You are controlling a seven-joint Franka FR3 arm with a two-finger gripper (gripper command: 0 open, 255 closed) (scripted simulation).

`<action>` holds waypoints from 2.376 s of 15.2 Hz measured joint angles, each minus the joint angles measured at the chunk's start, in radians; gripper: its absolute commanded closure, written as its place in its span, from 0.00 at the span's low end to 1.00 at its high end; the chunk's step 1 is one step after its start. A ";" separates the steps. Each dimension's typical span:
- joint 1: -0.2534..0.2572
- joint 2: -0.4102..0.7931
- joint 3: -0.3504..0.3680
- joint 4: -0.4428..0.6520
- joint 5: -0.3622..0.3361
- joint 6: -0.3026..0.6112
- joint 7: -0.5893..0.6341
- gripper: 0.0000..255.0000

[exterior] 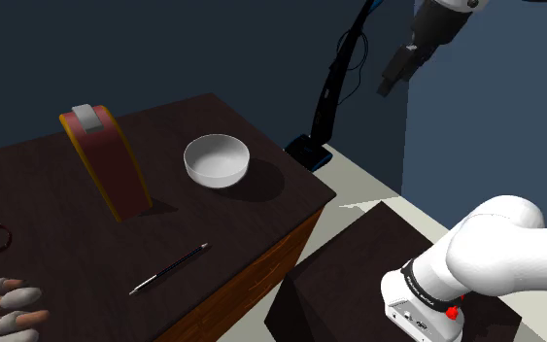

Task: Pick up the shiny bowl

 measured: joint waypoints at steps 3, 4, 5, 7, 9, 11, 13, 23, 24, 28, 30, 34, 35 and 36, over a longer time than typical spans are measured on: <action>0.002 0.022 0.008 -0.017 0.010 0.034 0.016 0.00; 0.003 0.040 0.013 -0.027 0.017 0.059 0.026 0.00; 0.004 0.061 0.019 -0.037 0.024 0.087 0.037 0.00; 0.007 0.112 0.031 -0.036 0.038 0.132 0.058 0.00; 0.008 0.164 0.039 -0.052 0.050 0.195 0.075 0.00; 0.010 0.215 0.051 -0.061 0.063 0.249 0.095 0.00; 0.013 0.271 0.064 -0.058 0.075 0.298 0.117 0.00; 0.023 0.613 0.124 0.029 0.106 0.535 0.218 0.00; 0.027 0.647 0.132 0.045 0.106 0.552 0.232 0.00; 0.033 0.800 0.147 0.129 0.100 0.615 0.270 0.00; 0.039 0.881 0.153 0.184 0.094 0.638 0.291 0.00; 0.057 1.026 0.161 0.272 0.084 0.691 0.329 0.00; 0.060 1.053 0.161 0.293 0.083 0.695 0.334 0.00; 0.063 1.074 0.161 0.305 0.079 0.704 0.340 0.00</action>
